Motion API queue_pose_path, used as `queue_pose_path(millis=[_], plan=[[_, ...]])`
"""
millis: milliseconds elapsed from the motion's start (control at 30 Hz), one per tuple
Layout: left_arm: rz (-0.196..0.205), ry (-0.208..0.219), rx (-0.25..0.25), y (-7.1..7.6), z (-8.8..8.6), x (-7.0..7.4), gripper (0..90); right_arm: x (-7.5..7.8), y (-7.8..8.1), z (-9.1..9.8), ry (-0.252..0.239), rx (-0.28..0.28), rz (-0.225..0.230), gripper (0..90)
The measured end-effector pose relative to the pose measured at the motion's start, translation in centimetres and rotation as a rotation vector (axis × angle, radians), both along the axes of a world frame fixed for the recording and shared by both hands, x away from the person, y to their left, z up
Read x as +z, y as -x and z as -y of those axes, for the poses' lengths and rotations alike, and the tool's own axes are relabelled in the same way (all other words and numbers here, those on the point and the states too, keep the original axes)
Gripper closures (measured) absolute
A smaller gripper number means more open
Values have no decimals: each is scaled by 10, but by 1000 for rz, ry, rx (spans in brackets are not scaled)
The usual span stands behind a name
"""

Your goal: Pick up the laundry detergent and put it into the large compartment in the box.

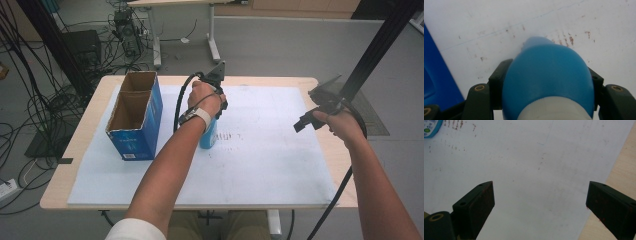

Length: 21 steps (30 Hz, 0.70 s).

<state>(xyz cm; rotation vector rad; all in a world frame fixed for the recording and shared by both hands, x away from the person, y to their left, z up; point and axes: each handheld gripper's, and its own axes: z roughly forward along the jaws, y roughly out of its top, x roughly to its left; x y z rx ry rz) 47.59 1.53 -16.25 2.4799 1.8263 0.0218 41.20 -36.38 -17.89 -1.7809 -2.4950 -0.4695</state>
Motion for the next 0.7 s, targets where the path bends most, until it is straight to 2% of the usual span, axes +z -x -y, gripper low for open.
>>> queue_pose_path(millis=[200, 700], plan=[[-1, 3, -15, -1, -1, 0, 390, -1, 0, 0, 2, 1, -2, 81], [-11, 0, -7, -3, 0, 0, 391, -2, 0, 2, 3, 0, -6, 81]])
